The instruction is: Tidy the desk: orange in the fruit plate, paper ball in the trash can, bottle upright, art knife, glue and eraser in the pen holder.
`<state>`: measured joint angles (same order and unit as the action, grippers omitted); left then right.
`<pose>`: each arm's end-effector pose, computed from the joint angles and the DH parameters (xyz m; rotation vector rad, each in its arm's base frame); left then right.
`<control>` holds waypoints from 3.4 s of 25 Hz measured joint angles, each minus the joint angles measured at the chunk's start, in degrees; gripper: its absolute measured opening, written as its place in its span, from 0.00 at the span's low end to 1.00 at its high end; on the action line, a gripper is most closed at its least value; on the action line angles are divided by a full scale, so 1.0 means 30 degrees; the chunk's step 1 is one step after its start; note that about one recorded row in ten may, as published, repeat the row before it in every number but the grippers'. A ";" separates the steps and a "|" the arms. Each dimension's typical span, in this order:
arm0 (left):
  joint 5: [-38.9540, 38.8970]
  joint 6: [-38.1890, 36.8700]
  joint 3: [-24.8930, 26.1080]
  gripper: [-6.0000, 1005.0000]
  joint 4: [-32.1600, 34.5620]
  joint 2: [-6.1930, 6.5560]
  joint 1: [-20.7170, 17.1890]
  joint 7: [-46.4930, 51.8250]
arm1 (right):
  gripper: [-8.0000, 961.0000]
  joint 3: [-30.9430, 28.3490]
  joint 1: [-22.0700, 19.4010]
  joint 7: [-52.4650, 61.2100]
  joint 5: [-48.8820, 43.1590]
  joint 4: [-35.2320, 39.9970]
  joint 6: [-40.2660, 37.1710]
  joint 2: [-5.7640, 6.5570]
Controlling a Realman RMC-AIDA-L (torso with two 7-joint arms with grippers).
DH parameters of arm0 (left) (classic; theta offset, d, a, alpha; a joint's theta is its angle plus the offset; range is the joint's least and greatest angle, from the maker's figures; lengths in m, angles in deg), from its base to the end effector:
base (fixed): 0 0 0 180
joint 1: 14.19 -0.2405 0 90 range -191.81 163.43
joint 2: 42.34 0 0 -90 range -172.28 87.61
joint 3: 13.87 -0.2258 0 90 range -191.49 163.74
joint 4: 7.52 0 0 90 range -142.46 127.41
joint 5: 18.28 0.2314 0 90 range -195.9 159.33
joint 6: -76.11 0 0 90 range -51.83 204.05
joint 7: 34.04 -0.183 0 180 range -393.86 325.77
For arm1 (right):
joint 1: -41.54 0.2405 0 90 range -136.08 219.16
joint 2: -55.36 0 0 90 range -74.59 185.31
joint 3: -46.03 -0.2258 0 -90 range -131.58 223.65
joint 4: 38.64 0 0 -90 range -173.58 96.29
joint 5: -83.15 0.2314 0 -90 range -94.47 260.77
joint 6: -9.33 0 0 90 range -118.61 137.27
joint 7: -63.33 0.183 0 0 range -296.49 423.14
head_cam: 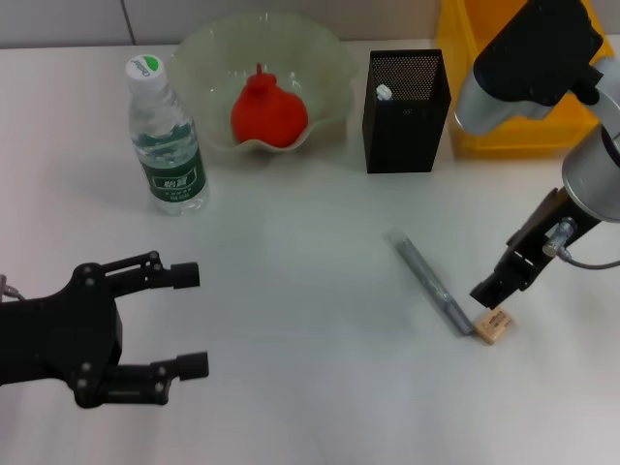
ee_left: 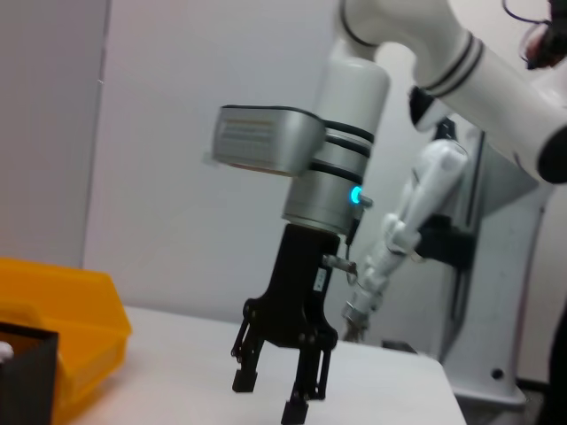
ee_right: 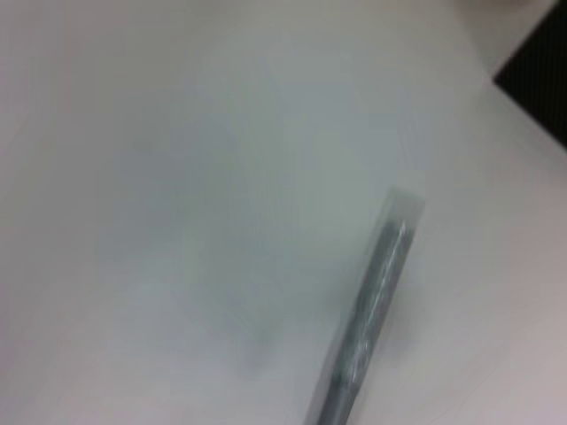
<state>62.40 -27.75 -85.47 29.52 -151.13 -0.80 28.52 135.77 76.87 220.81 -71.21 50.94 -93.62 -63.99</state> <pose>-0.2485 0.2486 0.0083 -2.8629 -0.2801 -1.0170 0.1358 0.3286 -0.0162 -2.5633 0.8515 -0.7721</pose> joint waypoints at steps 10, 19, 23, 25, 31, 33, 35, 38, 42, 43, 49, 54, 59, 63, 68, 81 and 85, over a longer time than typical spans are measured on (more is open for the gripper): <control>0.1620 -0.0112 0.1351 0.85 0.0123 0.0059 -0.0028 0.0159 | 0.70 0.1003 -0.0183 0.0641 -0.0185 -0.1445 0.0103 -0.0059; 0.1643 0.0137 0.1602 0.85 0.0050 -0.0256 -0.0004 0.0123 | 0.70 0.2357 -0.0205 0.1173 -0.1046 -0.2448 0.1417 -0.0061; 0.1643 0.0373 0.1604 0.85 0.0042 -0.0362 -0.0017 0.0044 | 0.70 0.2520 -0.0193 0.1151 -0.0867 -0.3166 0.2029 -0.0060; 0.1644 0.0401 0.1603 0.85 0.0043 -0.0372 -0.0012 0.0059 | 0.70 0.2540 -0.0191 0.1126 -0.0795 -0.3217 0.2053 -0.0064; 0.1643 0.0471 0.1600 0.85 0.0043 -0.0383 -0.0027 0.0148 | 0.70 0.2787 -0.0182 0.1102 -0.0649 -0.3324 0.2096 -0.0083; 0.1642 0.0562 0.1600 0.85 0.0043 -0.0404 -0.0049 0.0111 | 0.69 0.2882 -0.0194 0.1106 -0.0640 -0.3380 0.2119 -0.0088; 0.1642 0.0579 0.1599 0.85 0.0042 -0.0419 -0.0050 0.0103 | 0.69 0.2946 -0.0192 0.1107 -0.0638 -0.3416 0.2133 -0.0090; 0.1642 0.0601 0.1613 0.85 0.0043 -0.0495 -0.0049 0.0082 | 0.69 0.3049 -0.0109 0.1136 -0.0634 -0.3609 0.2193 -0.0090; 0.1641 0.0607 0.1729 0.85 0.0043 -0.0503 -0.0046 0.0071 | 0.69 0.3047 -0.0082 0.1155 -0.0634 -0.3813 0.2280 -0.0090; 0.1671 0.0608 0.1779 0.85 0.0043 -0.0504 -0.0043 0.0073 | 0.69 0.3037 -0.0042 0.1166 -0.0602 -0.4075 0.2313 -0.0091; 0.1753 0.0608 0.1962 0.85 0.0042 -0.0545 -0.0040 0.0082 | 0.69 0.3039 0.0136 0.1174 -0.0497 -0.4649 0.2362 -0.0089; 0.1804 0.0608 0.1992 0.85 0.0035 -0.0568 -0.0054 0.0128 | 0.50 0.3015 0.0076 0.1171 -0.0464 -0.4438 0.2563 -0.0089; 0.1817 0.0607 0.1985 0.85 -0.0021 -0.0591 -0.0063 0.0134 | 0.37 0.2939 0.0015 0.1108 -0.0459 -0.4090 0.2438 -0.0076; 0.1818 0.0606 0.1980 0.85 -0.0187 -0.0604 -0.0043 0.0093 | 0.36 0.2832 -0.0134 0.1102 -0.0461 -0.3252 0.2059 -0.0005; 0.1819 0.0644 0.1981 0.85 -0.0194 -0.0659 -0.0023 0.0069 | 0.35 0.2808 -0.0146 0.1150 -0.0582 -0.2781 0.1851 0.0003; 0.1818 0.0867 0.1981 0.85 -0.0193 -0.0758 0.0046 0.0058 | 0.34 -0.0095 -0.0681 0.0982 -0.2115 0.2402 0.2771 -0.0001; 0.1817 0.0974 0.1960 0.85 -0.0192 -0.0821 0.0099 0.0105 | 0.34 -0.0841 -0.0697 0.0987 -0.2103 0.2929 0.4981 0.0000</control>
<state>67.85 -24.83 -79.59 28.95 -153.59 -0.51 28.83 133.25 74.78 223.77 -77.52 59.73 -78.68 -63.99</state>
